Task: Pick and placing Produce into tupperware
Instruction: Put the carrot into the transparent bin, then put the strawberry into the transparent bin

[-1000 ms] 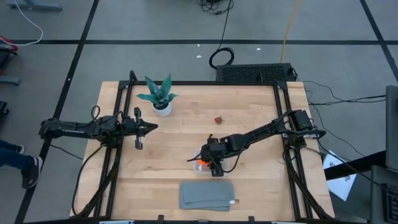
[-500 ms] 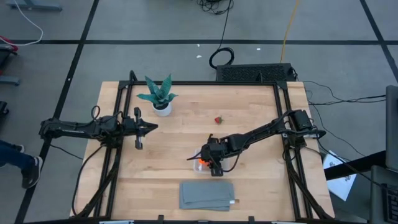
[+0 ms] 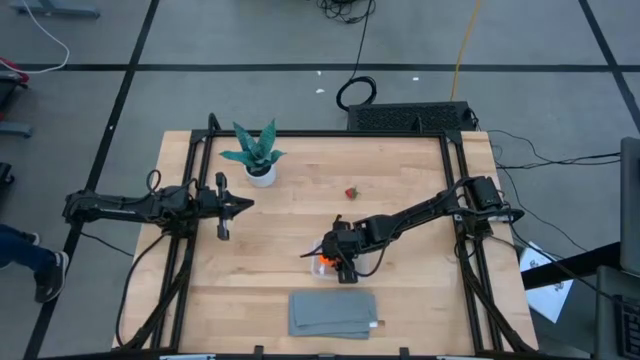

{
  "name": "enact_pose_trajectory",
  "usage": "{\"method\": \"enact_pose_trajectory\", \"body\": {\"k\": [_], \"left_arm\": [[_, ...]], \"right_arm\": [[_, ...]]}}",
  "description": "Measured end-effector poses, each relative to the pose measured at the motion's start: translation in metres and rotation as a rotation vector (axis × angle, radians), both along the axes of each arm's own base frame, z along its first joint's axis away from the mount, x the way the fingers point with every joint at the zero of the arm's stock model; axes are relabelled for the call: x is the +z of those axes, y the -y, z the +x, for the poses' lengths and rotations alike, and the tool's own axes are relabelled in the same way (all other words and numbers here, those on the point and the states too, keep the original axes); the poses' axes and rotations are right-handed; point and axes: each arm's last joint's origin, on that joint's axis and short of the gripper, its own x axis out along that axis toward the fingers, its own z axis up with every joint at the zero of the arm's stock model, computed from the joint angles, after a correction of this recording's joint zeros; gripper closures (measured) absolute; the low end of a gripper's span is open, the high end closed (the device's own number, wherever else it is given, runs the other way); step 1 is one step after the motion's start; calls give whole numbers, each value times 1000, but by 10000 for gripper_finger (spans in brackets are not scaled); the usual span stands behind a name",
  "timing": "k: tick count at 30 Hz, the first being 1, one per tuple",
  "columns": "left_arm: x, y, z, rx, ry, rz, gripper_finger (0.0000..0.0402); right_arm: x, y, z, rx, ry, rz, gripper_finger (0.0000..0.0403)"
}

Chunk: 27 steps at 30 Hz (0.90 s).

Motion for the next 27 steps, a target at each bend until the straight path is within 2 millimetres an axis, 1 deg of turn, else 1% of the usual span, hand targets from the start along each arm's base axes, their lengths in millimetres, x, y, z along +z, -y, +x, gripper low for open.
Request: {"method": "enact_pose_trajectory", "body": {"k": [6, 15, 21, 27], "left_arm": [[-1, 0, 0, 0, -5, -6, 376], [-1, 0, 0, 0, -5, -13, 376], [-1, 0, 0, 0, -5, -13, 376], [-1, 0, 0, -3, -7, -13, 376]], "right_arm": [[-1, 0, -1, -13, -25, 31, 194], [1, 0, 0, -8, -4, 29, 193], [13, 1, -2, -9, 21, 34, 193], [36, 4, -9, -24, 74, -35, 193]]}}
